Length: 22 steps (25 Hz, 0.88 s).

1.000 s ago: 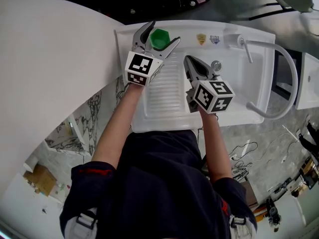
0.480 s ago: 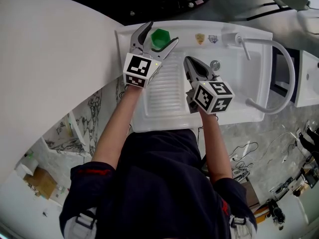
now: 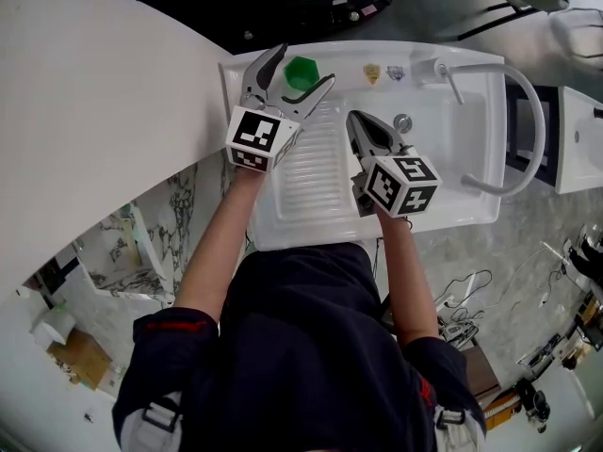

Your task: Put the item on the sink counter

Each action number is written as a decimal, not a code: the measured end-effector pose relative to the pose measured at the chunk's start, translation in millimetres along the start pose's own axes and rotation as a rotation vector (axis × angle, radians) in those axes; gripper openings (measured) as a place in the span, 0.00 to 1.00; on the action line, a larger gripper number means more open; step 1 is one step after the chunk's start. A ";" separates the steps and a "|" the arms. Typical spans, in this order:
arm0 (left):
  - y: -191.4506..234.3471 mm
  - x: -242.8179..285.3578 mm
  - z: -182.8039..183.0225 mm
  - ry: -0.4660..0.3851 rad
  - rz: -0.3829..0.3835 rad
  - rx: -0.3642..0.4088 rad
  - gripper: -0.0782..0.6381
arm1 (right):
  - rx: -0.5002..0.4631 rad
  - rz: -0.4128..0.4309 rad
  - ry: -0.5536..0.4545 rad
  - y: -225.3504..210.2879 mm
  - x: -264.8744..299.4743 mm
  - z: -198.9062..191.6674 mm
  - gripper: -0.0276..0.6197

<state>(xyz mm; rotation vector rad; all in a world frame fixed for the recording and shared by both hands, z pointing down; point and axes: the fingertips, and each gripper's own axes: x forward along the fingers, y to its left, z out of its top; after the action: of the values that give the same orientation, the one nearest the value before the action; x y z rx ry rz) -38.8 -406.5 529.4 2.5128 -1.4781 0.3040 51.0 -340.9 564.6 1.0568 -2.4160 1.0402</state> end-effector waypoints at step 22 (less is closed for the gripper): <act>-61.2 -73.7 39.0 -0.008 -0.136 0.068 0.33 | -0.066 -0.055 -0.124 44.5 -50.8 12.3 0.10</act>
<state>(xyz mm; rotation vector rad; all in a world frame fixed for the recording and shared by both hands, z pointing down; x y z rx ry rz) -17.4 -327.1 466.8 2.6551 -1.3126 0.3268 53.1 -303.2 507.3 1.1905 -2.4836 0.8948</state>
